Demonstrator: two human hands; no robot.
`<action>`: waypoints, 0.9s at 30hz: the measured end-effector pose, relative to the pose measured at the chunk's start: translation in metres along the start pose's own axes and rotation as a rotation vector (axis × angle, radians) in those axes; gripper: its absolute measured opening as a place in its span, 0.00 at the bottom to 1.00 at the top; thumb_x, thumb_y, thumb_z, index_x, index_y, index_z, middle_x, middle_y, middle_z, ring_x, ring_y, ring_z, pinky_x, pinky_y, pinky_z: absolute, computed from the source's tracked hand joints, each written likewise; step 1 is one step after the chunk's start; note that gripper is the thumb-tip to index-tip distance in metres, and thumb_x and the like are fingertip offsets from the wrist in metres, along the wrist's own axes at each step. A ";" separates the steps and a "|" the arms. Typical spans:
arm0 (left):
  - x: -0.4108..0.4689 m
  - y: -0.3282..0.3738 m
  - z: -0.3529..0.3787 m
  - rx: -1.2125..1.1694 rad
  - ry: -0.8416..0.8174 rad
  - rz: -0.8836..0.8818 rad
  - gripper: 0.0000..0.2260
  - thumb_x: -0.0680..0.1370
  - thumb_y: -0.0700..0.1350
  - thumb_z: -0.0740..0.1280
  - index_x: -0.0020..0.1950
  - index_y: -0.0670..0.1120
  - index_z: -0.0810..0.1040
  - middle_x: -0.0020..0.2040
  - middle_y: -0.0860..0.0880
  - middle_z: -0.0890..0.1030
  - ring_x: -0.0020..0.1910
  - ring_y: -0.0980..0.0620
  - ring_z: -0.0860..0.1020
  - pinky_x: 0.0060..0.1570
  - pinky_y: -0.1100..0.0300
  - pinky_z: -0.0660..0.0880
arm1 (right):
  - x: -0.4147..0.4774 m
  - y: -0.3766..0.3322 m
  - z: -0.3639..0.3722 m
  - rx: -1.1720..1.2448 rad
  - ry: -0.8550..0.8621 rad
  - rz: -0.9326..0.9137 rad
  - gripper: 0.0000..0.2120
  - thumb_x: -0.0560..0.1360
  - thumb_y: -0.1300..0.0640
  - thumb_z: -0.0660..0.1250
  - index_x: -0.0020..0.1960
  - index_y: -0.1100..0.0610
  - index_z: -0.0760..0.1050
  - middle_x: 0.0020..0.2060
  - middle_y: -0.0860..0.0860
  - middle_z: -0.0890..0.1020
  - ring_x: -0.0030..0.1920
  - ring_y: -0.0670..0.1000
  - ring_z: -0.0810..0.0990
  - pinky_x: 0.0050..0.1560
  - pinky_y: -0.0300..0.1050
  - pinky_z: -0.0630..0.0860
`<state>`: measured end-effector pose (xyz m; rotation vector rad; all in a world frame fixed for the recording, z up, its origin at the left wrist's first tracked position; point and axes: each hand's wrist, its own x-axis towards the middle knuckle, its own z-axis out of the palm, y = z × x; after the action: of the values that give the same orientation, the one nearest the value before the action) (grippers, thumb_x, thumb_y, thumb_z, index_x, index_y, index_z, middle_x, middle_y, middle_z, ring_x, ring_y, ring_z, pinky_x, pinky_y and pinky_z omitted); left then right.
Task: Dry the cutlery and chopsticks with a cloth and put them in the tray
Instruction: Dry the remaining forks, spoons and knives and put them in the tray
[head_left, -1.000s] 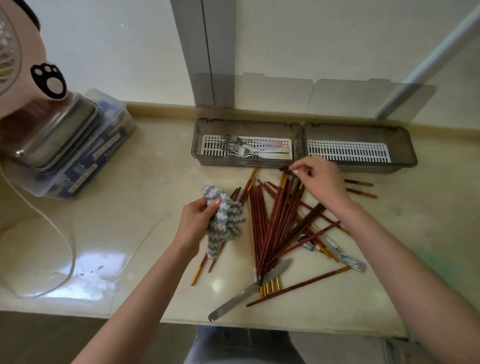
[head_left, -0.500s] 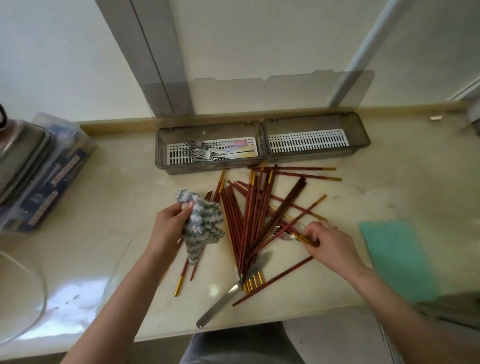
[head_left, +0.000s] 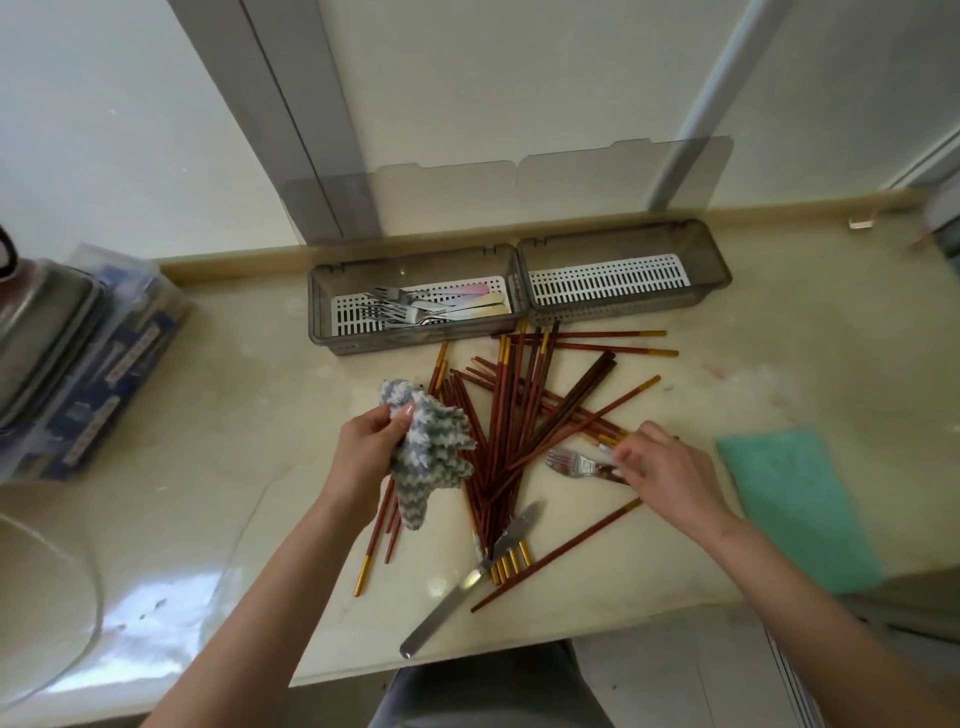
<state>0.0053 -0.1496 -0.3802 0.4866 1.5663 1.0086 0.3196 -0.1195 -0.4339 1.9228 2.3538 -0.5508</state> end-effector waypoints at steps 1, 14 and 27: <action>0.000 0.000 -0.001 0.000 -0.003 0.000 0.09 0.79 0.43 0.63 0.44 0.41 0.80 0.43 0.40 0.83 0.41 0.45 0.82 0.47 0.50 0.78 | -0.003 -0.001 0.004 -0.009 -0.037 -0.022 0.10 0.72 0.52 0.71 0.52 0.49 0.78 0.48 0.46 0.75 0.45 0.51 0.80 0.40 0.46 0.76; -0.005 -0.005 -0.005 -0.026 -0.018 -0.021 0.08 0.79 0.42 0.62 0.44 0.42 0.79 0.34 0.48 0.84 0.34 0.53 0.83 0.34 0.61 0.80 | 0.011 -0.005 0.002 -0.073 -0.078 0.066 0.03 0.74 0.55 0.68 0.46 0.53 0.80 0.47 0.47 0.78 0.47 0.50 0.78 0.43 0.44 0.74; -0.004 -0.007 -0.011 -0.112 0.033 -0.019 0.09 0.79 0.44 0.62 0.49 0.41 0.80 0.42 0.43 0.84 0.41 0.48 0.83 0.42 0.54 0.80 | 0.009 0.012 -0.049 0.015 -0.393 0.120 0.11 0.74 0.59 0.68 0.37 0.46 0.72 0.39 0.44 0.80 0.41 0.46 0.78 0.37 0.40 0.72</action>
<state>-0.0026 -0.1606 -0.3840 0.3784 1.5317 1.0877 0.3382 -0.0941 -0.3939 1.7515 1.9845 -0.8476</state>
